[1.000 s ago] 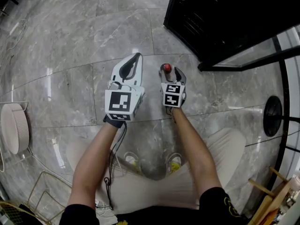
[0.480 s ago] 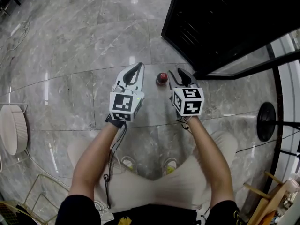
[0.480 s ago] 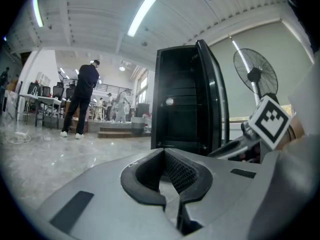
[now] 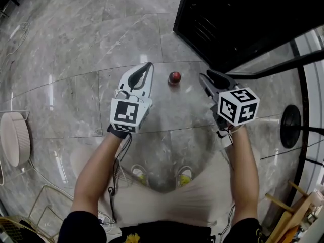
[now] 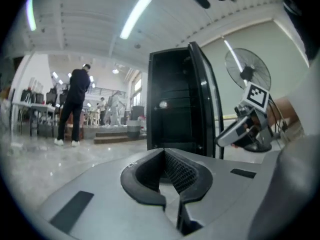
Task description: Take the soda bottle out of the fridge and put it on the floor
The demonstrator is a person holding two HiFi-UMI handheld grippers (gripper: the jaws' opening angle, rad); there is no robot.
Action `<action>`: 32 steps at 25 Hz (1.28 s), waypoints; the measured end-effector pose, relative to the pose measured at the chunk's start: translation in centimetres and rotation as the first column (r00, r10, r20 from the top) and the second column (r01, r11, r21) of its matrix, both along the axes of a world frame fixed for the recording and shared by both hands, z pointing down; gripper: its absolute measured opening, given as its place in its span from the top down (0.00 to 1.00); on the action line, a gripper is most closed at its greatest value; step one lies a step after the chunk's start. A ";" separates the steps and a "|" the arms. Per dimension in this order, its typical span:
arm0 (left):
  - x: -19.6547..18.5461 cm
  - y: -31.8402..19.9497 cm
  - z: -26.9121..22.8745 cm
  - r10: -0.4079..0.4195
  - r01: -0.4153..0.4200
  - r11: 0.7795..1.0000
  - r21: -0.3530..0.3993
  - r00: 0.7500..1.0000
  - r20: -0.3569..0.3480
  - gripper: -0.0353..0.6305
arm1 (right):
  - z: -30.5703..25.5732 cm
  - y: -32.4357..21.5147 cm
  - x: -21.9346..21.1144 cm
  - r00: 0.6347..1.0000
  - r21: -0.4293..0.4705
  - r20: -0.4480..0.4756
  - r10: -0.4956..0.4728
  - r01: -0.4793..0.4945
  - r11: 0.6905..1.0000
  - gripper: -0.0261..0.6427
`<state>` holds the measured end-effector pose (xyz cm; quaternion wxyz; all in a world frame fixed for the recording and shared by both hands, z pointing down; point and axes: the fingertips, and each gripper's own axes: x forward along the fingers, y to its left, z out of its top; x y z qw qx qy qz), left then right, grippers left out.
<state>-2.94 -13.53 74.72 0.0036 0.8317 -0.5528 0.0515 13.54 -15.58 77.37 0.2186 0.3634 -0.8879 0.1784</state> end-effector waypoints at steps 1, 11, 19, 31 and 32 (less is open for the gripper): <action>0.1 0.0 0.1 0.007 -0.007 1.000 0.002 1.000 0.016 0.92 | 0.2 -0.4 0.8 1.000 -0.005 0.002 0.016 -0.016 1.000 0.82; -1.1 -1.1 -0.1 -0.036 0.036 0.999 -0.015 0.999 0.008 0.92 | -1.1 -3.3 5.6 0.987 0.074 0.016 0.161 -0.161 0.984 0.96; -0.2 -1.1 0.6 -0.016 0.017 0.999 -0.035 1.000 0.025 0.92 | -0.4 -2.6 3.2 0.996 0.073 0.003 0.094 -0.094 0.993 0.97; 0.2 -0.9 0.4 -0.009 0.009 0.999 -0.043 1.000 0.021 0.92 | 0.3 -1.9 1.8 0.998 0.078 -0.020 0.062 -0.061 0.995 0.97; 0.2 -0.8 0.4 -0.010 0.011 0.999 -0.043 1.000 0.021 0.92 | 0.4 -1.9 1.7 0.998 0.077 -0.020 0.062 -0.061 0.995 0.97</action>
